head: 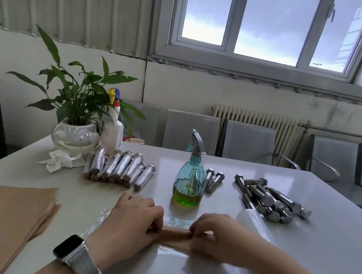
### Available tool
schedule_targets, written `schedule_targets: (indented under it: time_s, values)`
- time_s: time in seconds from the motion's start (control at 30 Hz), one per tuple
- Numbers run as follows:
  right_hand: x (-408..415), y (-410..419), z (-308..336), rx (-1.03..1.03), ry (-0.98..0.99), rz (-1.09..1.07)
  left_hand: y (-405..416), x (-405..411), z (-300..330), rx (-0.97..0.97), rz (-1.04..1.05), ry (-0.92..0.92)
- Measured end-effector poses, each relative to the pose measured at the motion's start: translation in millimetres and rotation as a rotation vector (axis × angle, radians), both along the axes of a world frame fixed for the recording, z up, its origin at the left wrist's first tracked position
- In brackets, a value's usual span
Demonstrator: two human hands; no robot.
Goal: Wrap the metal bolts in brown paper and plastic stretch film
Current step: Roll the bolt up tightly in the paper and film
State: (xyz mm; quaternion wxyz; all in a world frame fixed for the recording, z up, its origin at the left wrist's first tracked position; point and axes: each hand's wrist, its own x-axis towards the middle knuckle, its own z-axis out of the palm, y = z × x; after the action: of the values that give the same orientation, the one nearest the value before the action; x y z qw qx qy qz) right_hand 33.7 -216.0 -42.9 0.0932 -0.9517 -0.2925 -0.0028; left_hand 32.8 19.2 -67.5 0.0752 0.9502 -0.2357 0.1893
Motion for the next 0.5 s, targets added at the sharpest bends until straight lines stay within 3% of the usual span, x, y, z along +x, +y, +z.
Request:
schedule_targets:
  time_s: [0.07, 0.23, 0.5]
  values:
    - [12.0, 8.0, 9.4, 0.025, 0.026, -0.042, 1.0, 1.0, -0.1, 0.015, -0.010, -0.010]
    - [28.6, 26.2, 17.3, -0.163, 0.132, -0.035, 4.8, 5.4, -1.1, 0.008, -0.045, -0.017]
    - [31.5, 38.6, 30.0, -0.262, 0.148, -0.069, 16.0, 9.5, -2.8, -0.076, -0.079, -0.010]
